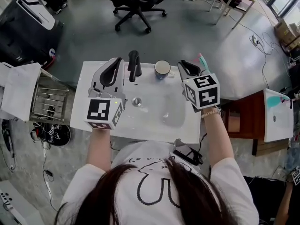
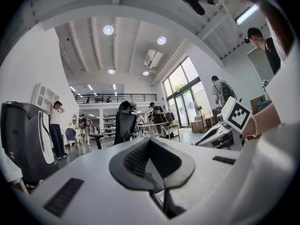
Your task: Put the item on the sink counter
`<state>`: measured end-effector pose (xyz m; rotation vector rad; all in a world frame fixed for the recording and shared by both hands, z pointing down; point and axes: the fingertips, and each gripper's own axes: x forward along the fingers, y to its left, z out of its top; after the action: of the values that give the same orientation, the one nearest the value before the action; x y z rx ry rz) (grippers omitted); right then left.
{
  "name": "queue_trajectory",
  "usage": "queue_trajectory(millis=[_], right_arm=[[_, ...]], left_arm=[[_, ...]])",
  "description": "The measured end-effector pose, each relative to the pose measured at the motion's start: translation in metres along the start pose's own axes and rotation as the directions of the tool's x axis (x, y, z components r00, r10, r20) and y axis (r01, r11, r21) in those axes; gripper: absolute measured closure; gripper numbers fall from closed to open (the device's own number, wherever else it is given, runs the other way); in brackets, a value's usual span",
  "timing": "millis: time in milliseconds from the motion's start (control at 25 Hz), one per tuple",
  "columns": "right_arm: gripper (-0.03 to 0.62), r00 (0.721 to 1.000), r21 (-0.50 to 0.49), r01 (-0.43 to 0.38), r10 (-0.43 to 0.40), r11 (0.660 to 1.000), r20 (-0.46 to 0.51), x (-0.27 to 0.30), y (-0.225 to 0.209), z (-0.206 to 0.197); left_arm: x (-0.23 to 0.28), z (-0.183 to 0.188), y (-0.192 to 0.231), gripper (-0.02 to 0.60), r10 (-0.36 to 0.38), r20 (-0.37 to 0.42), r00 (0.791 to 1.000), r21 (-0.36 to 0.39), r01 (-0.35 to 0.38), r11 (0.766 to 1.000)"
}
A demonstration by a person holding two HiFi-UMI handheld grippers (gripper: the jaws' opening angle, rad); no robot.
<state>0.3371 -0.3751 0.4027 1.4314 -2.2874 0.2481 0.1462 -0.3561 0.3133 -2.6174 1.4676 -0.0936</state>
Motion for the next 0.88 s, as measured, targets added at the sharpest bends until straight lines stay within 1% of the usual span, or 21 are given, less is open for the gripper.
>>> queue_trajectory(millis=[80, 160, 280, 400, 560, 800, 880], right_arm=[[0.554, 0.996, 0.008, 0.043, -0.044, 0.999, 0.08, -0.016, -0.002, 0.012], [0.563, 0.986, 0.012, 0.075, -0.076, 0.997, 0.151, -0.033, -0.002, 0.023], [0.565, 0.964, 0.003, 0.111, -0.108, 0.994, 0.245, -0.058, 0.005, 0.038], [0.566, 0.938, -0.005, 0.148, -0.139, 0.989, 0.318, -0.079, 0.013, 0.051], [0.566, 0.906, 0.003, 0.195, -0.181, 0.981, 0.383, -0.103, 0.025, 0.064], [0.566, 0.863, -0.007, 0.282, -0.25, 0.959, 0.44, -0.133, 0.036, 0.079], [0.566, 0.847, -0.012, 0.296, -0.257, 0.955, 0.464, -0.142, 0.04, 0.08]], left_arm=[[-0.001, 0.003, 0.0, 0.572, -0.01, 0.01, 1.0, -0.001, 0.01, 1.0], [-0.002, 0.006, -0.001, 0.572, -0.021, 0.019, 1.0, -0.002, 0.021, 1.0], [-0.006, 0.01, -0.002, 0.572, -0.043, 0.031, 0.999, 0.0, 0.043, 0.999], [-0.01, 0.016, -0.002, 0.572, -0.062, 0.047, 0.997, 0.006, 0.062, 0.998], [-0.019, 0.023, 0.0, 0.572, -0.075, 0.078, 0.994, 0.013, 0.075, 0.997], [-0.031, 0.036, 0.003, 0.572, -0.094, 0.121, 0.988, 0.014, 0.093, 0.996], [-0.034, 0.039, 0.002, 0.572, -0.104, 0.13, 0.986, 0.021, 0.102, 0.995]])
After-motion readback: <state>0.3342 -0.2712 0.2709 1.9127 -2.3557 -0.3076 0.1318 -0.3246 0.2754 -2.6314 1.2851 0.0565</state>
